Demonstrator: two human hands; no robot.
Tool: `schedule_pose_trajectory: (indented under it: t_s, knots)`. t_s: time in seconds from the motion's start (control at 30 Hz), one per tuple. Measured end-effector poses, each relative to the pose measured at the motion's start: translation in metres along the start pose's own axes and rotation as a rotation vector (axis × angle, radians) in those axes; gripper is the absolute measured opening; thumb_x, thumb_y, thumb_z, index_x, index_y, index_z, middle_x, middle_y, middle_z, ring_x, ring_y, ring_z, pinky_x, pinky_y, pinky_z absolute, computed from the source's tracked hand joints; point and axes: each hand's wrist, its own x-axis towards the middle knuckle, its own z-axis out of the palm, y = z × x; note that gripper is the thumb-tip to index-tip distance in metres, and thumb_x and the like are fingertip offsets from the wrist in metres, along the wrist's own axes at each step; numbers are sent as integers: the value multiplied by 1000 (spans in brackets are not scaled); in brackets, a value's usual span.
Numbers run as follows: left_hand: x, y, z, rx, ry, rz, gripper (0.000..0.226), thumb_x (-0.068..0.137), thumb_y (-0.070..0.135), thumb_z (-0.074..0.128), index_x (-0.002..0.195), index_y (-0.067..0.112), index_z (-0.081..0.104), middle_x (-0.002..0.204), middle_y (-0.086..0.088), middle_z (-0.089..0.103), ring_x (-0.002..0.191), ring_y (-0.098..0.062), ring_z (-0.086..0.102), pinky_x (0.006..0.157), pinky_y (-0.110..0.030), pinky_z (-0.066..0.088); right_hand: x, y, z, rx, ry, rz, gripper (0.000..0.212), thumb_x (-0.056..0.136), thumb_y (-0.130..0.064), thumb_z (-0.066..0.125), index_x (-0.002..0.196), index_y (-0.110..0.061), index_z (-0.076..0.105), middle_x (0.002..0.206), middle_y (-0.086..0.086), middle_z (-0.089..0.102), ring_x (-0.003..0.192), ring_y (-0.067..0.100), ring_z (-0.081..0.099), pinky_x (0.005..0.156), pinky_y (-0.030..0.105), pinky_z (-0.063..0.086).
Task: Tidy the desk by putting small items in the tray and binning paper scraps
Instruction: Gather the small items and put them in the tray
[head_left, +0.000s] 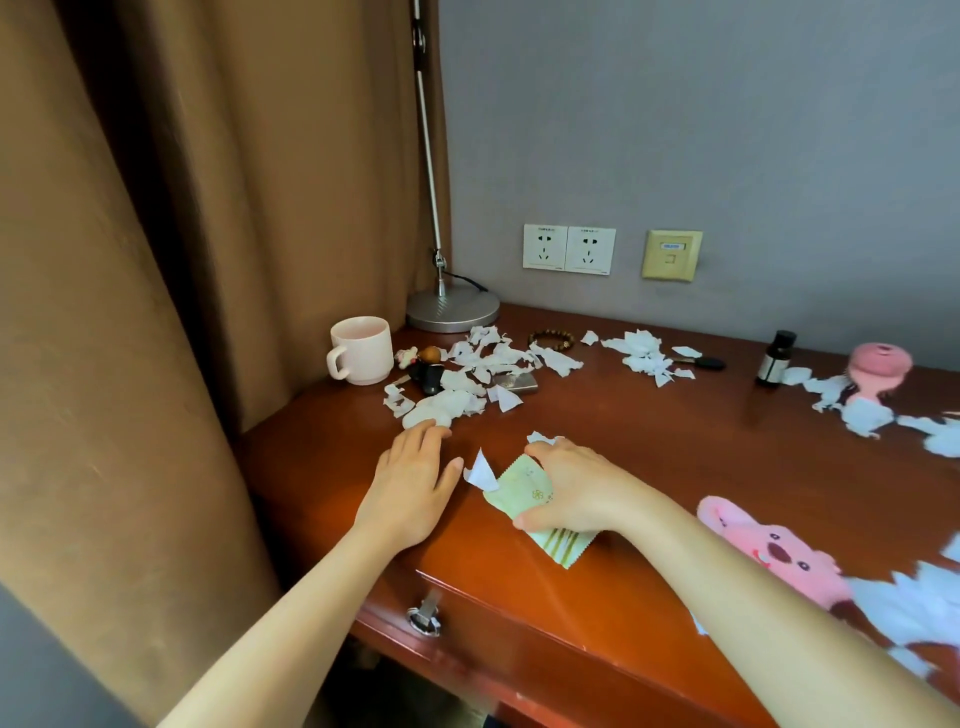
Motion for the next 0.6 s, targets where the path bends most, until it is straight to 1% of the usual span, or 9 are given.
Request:
schedule_pose_trajectory:
  t_s: [0.07, 0.13, 0.23, 0.3, 0.4, 0.5, 0.6]
  knots:
    - [0, 0, 0, 0, 2, -1, 47, 99, 39, 35, 143, 22, 31, 153, 1, 27, 142, -17, 24, 115, -34, 24, 0, 1, -1, -4, 11, 38, 90, 81, -48, 64, 150, -19, 13, 150, 6, 31, 136, 26, 34, 104, 41, 40]
    - [1, 0, 1, -3, 10, 1, 46, 99, 38, 36, 142, 22, 32, 153, 0, 29, 142, -17, 26, 114, -35, 26, 2, 4, -1, 20, 30, 72, 88, 81, -46, 66, 148, -18, 17, 141, 6, 41, 128, 26, 42, 97, 39, 44]
    - [2, -2, 2, -17, 23, 9, 46, 99, 37, 38, 141, 21, 34, 151, 0, 32, 140, -17, 28, 113, -35, 27, 6, 11, -5, 51, 75, 93, 76, 81, -40, 67, 142, -23, 25, 134, 5, 47, 122, 27, 48, 92, 39, 47]
    - [6, -3, 2, -35, 44, -5, 45, 98, 36, 40, 140, 21, 34, 149, 0, 34, 139, -17, 31, 113, -35, 29, 11, 17, -8, 104, 124, 105, 70, 84, -34, 65, 141, -27, 26, 134, 5, 49, 119, 27, 51, 89, 38, 49]
    - [15, -2, 2, -65, 87, -104, 51, 97, 38, 43, 143, 20, 31, 151, -3, 33, 140, -21, 30, 113, -39, 29, 19, 29, -12, 250, 200, 133, 68, 87, -26, 63, 143, -28, 26, 136, 5, 49, 115, 25, 55, 89, 38, 52]
    - [30, -2, 0, -94, 81, -198, 60, 96, 39, 46, 147, 17, 24, 153, -6, 29, 141, -25, 29, 112, -40, 30, 26, 39, -18, 379, 273, 146, 60, 89, -21, 61, 141, -23, 32, 136, 5, 51, 115, 24, 56, 89, 39, 53]
    - [49, -3, -5, -124, -10, -305, 67, 93, 37, 53, 148, 13, 22, 153, -10, 29, 140, -29, 32, 110, -42, 36, 29, 46, -25, 448, 316, 152, 53, 91, -20, 58, 139, -22, 36, 137, 4, 50, 109, 20, 57, 76, 29, 54]
